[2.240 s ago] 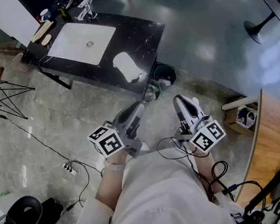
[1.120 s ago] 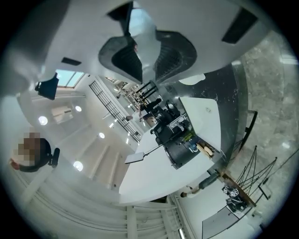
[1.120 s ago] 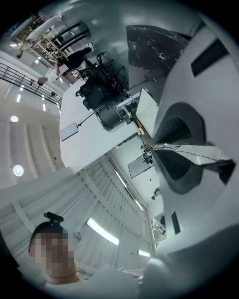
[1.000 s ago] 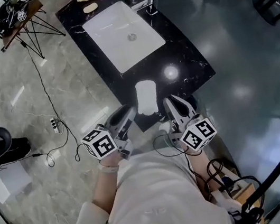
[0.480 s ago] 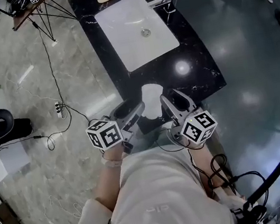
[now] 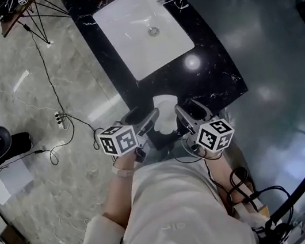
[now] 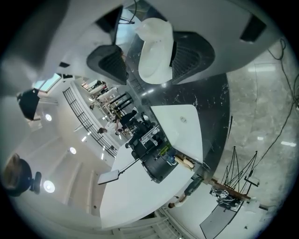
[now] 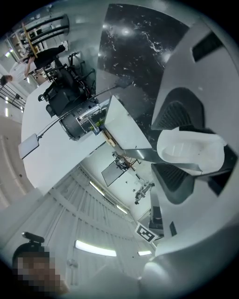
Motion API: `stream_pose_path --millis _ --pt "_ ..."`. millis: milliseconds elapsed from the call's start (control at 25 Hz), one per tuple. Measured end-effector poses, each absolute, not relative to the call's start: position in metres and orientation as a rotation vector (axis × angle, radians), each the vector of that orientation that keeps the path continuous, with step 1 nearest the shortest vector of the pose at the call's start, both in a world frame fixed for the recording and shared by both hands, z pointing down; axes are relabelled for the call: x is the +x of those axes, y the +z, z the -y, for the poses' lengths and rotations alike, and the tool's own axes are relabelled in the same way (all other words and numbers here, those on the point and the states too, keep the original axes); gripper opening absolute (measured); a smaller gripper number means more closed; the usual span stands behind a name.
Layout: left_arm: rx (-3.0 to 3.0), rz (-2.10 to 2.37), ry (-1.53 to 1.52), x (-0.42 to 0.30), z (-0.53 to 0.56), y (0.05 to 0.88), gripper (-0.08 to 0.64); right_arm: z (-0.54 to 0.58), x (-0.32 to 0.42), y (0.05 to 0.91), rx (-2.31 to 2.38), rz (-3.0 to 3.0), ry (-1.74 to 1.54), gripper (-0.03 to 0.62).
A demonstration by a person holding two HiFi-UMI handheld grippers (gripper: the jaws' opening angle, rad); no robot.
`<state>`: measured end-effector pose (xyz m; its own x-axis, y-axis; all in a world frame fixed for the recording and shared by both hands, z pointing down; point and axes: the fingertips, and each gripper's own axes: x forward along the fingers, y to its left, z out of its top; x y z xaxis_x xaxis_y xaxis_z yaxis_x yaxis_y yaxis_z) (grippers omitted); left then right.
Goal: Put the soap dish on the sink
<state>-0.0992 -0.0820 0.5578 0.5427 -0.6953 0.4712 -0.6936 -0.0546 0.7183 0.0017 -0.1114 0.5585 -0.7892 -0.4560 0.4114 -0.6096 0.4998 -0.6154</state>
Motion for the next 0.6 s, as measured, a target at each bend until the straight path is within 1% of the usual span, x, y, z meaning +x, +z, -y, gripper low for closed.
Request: stream_pose_path --millis 600 --pt "1.695 1.070 0.196 -0.080 0.094 0.625 0.290 0.105 -0.007 0.629 0.792 2.373 1.334 0.213"
